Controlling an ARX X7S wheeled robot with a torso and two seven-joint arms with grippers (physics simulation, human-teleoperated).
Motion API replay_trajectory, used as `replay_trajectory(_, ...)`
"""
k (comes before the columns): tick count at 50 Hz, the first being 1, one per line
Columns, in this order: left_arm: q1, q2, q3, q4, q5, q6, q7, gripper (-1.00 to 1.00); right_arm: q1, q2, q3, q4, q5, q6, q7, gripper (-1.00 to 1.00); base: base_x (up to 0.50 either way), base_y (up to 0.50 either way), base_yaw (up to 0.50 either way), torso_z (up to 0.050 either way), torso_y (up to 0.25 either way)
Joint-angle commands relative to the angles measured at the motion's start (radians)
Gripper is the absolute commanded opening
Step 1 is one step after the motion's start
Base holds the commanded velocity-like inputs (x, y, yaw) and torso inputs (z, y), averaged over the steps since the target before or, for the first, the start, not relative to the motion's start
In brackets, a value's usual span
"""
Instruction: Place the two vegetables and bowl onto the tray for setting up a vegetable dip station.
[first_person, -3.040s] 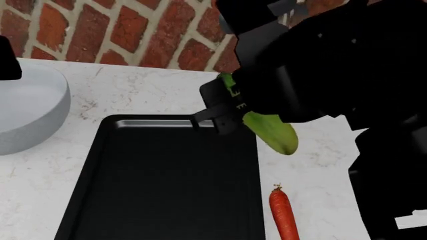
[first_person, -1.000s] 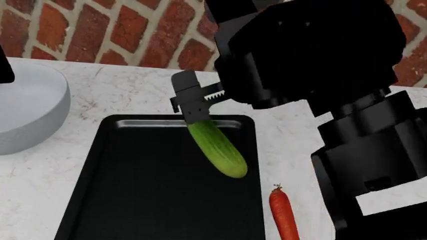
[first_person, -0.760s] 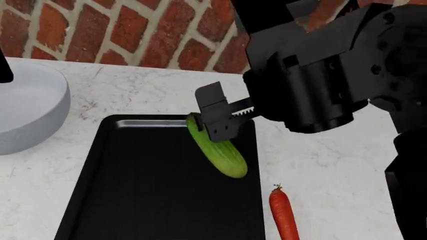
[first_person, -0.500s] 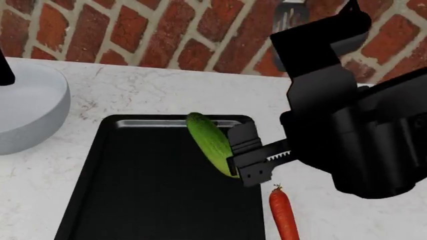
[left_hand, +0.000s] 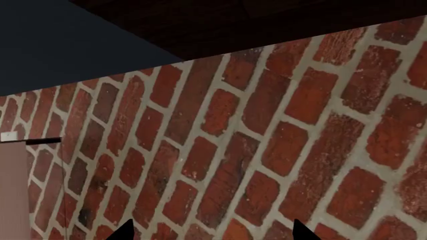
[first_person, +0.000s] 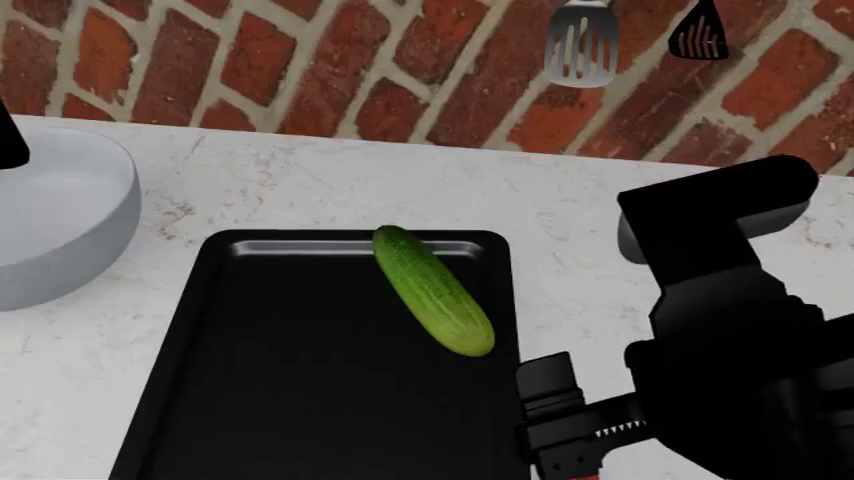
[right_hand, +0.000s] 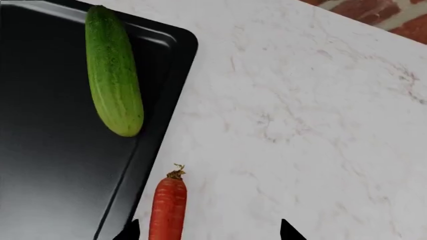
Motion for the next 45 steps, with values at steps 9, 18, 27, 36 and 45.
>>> replay_trajectory(9, 0.020, -0.001, 0.019, -0.009, 0.000, 0.008, -0.005, 1.00, -0.068, -0.004, 0.018, -0.015, -0.092, -0.004, -0.071, 1.00, 0.00, 0.00, 0.00, -0.001, 0.000)
replay_trajectory(18, 0.016, -0.003, 0.018, -0.009, -0.004, 0.006, -0.006, 1.00, -0.101, -0.006, 0.026, -0.020, -0.135, -0.011, -0.111, 1.00, 0.00, 0.00, 0.00, -0.001, 0.000)
replay_trajectory(27, 0.018, -0.003, 0.024, -0.013, -0.004, 0.010, -0.009, 1.00, -0.120, -0.009, 0.026, -0.020, -0.164, -0.016, -0.139, 1.00, 0.00, 0.00, 0.00, -0.002, 0.000)
replay_trajectory(36, 0.023, -0.006, 0.022, -0.010, -0.007, 0.009, -0.011, 1.00, -0.147, -0.014, 0.025, -0.025, -0.199, -0.021, -0.171, 1.00, 0.00, 0.00, 0.00, -0.002, 0.000)
replay_trajectory(45, 0.025, -0.006, 0.028, -0.014, -0.006, 0.015, -0.013, 1.00, -0.184, -0.012, 0.025, -0.021, -0.248, -0.029, -0.215, 1.00, 0.00, 0.00, 0.00, -0.003, 0.000)
